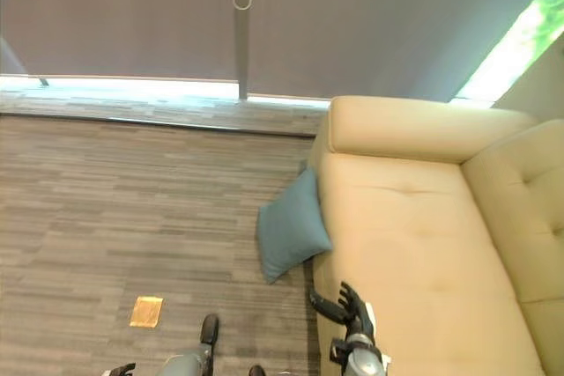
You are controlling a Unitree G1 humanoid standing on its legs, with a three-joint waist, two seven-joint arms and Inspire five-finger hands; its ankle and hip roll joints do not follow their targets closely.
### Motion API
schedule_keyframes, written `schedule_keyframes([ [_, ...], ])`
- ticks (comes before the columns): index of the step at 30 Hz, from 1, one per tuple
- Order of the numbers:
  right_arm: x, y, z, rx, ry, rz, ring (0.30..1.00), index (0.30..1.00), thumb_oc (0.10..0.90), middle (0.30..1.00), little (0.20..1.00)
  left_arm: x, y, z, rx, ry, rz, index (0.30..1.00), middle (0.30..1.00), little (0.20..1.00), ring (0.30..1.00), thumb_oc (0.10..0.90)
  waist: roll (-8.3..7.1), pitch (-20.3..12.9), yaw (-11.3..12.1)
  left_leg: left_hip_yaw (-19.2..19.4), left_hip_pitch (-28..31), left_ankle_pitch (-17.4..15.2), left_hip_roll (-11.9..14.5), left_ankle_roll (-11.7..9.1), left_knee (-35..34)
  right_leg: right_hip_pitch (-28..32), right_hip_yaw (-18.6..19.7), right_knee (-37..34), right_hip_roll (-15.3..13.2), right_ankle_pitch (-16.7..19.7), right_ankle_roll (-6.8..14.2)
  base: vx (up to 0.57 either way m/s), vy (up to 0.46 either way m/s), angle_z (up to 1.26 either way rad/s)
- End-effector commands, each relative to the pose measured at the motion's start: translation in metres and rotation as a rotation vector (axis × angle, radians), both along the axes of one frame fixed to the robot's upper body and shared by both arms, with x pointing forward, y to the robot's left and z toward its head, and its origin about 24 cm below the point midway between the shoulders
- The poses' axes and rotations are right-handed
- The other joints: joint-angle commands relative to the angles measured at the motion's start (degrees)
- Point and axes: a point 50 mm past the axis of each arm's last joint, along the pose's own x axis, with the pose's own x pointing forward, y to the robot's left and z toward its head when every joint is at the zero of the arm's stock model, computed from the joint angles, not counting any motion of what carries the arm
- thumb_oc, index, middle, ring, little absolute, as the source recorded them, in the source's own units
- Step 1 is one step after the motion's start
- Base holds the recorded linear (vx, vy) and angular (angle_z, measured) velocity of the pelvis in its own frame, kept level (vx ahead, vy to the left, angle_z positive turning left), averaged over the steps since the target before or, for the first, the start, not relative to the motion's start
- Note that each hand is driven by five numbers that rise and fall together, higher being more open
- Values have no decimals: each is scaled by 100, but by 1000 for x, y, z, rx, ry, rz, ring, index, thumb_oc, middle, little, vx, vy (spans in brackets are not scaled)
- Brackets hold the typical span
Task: Pick up all the scattered cushions and arrange them neatly on the sofa.
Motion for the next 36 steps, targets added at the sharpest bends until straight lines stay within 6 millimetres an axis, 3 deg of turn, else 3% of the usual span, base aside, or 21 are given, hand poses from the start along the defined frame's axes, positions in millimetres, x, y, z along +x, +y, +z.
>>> schedule_keyframes([
  [1, 46, 6, 36, -41, -234, 80, 900, 900, 800, 900, 900, 31, -1, 7, 47, -107, -76, 900, 900, 900, 900, 800, 169, -134, 37, 292, 191, -1380, 207, 131, 254, -691, -574, 1001, -937, 1295, 329, 144, 227, -66],
  [3, 43, 9, 36, -59, -235, 102, 900, 900, 800, 900, 900, 35, 3, 10, 61, -119, -78, 900, 900, 900, 900, 800, 233, -109, 16, 503, 468, -1538, 251, 177, 149, -826, -1187, 1132, -1236, 1170, 251, 147, 176, -54],
  [4, 43, 9, 36, -59, -235, 102, 900, 900, 800, 900, 900, 35, 3, 10, 61, -120, -78, 900, 900, 900, 900, 800, 232, -107, 15, 502, 470, -1538, 251, 177, 149, -824, -1189, 1132, -1236, 1170, 251, 136, 91, -47],
  [5, 43, 9, 36, -69, -234, 114, 900, 900, 800, 900, 900, 34, 6, 10, 67, -121, -78, 900, 900, 900, 900, 800, 247, -121, -3, 627, 609, -1609, 266, 166, 57, -887, -1427, 973, -1285, 1098, 249, 232, 52, -32],
  [6, 43, 7, 37, -72, -235, 119, 900, 900, 800, 900, 900, 34, 8, 11, 67, -122, -68, 900, 900, 900, 900, 800, 248, -153, -68, 812, 824, -1715, 263, 125, -111, -1052, -1775, 373, -1186, 958, 278, 320, 43, -29],
  [8, 45, 6, 38, -74, -237, 129, 900, 900, 800, 900, 900, 31, 9, 9, 52, -113, -44, 900, 900, 900, 900, 800, 251, -137, -141, 967, 1115, -1833, 242, 90, -242, -1227, -2177, -198, -1093, 1062, 355, 363, 5, -63],
  [12, 48, 10, 37, -83, -228, 173, 900, 900, 800, 900, 900, 27, 7, 8, 41, -96, -36, 900, 900, 900, 900, 800, 307, -130, -190, 1268, 1764, -2168, 192, 21, -437, -1650, -3228, -783, -971, 1249, 483, 327, -10, -63],
  [13, 47, 10, 37, -90, -224, 182, 900, 900, 800, 900, 900, 27, 7, 8, 39, -94, -46, 900, 900, 900, 900, 800, 353, -131, -232, 1282, 1857, -2246, 233, 9, -434, -1743, -3244, -732, -924, 1202, 472, 421, -162, -36],
  [14, 37, 10, 35, -82, -216, 173, 900, 900, 800, 900, 900, 28, 4, 7, 40, -89, -87, 900, 900, 900, 900, 800, 231, -253, -380, 1189, 1913, -2393, 140, -7, -287, -1443, -2720, -1290, -686, 1264, 289, 338, -158, -22],
  [17, 35, 7, 36, -96, -214, 179, 900, 900, 800, 900, 900, 29, -2, 6, 19, -107, -57, 900, 900, 900, 900, 800, 252, -339, -413, 1217, 1877, -2544, 238, -119, 177, -1258, -2588, -1321, -575, 1226, 159, 299, -130, 49],
  [19, 43, 7, 42, -140, -235, 245, 900, 900, 800, 900, 900, 36, -9, 7, -12, -149, -13, 900, 900, 900, 900, 800, 257, -327, -366, 1438, 1536, -2206, 544, -452, 1328, -950, -2642, -1416, -537, 1138, 52, 257, -233, 37],
  [20, 53, 9, 52, -180, -279, 306, 900, 900, 800, 900, 900, 53, -17, 11, -32, -209, -25, 900, 900, 900, 900, 800, 143, -104, -230, 1323, 760, -1604, 855, -619, 3026, -709, -2496, -1444, -478, 1033, -212, 130, -229, 4],
  [22, 53, 9, 52, -180, -279, 306, 900, 900, 800, 900, 900, 53, -17, 11, -32, -209, -25, 900, 900, 900, 900, 800, 157, -109, -239, 1309, 730, -1621, 871, -623, 3063, -717, -2509, -1444, -466, 1033, -216, 74, -121, -4],
  [23, 68, 9, 65, -231, -328, 352, 900, 900, 800, 900, 900, 65, -28, 13, -51, -245, -68, 900, 900, 900, 900, 800, 68, 65, -53, 1292, 246, -1763, 907, -469, 3535, -518, -2431, -1478, -446, 849, -310, 156, -87, -19],
  [25, 77, 11, 74, -279, -363, 388, 900, 900, 800, 900, 900, 71, -34, 14, -80, -266, -67, 900, 900, 900, 900, 800, 31, 124, 56, 1295, -18, -1932, 900, -353, 3074, -403, -2373, -1474, -501, 770, -266, 206, -18, -33],
  [26, 81, 12, 79, -308, -380, 416, 900, 900, 800, 900, 900, 70, -36, 14, -92, -267, -66, 900, 900, 900, 900, 800, 15, 108, 99, 1296, -5, -2073, 911, -292, 2526, -333, -2359, -1508, -549, 723, -198, 243, 86, -14],
  [29, 93, 19, 93, -370, -443, 479, 900, 900, 800, 900, 900, 64, -40, 11, -104, -242, -63, 900, 900, 900, 900, 800, 94, 110, 315, 797, -103, -1313, 980, -413, 454, -98, -2206, -1555, -462, 558, -146, 266, 120, -4],
  [31, 105, 27, 106, -415, -503, 533, 900, 900, 800, 900, 900, 62, -39, 10, -97, -229, -70, 900, 900, 900, 900, 800, 108, 182, 509, 128, -352, -1099, 961, -541, -132, 85, -1911, -1519, -396, 392, -135, 277, 131, -42],
  [36, 107, 36, 114, -421, -545, 571, 900, 900, 800, 900, 900, 50, -32, 6, -64, -174, -75, 900, 900, 900, 900, 800, 163, 76, 501, 207, -83, -877, 938, -556, -106, 166, -1698, -1518, -471, 408, -34, 220, 187, -47],
])
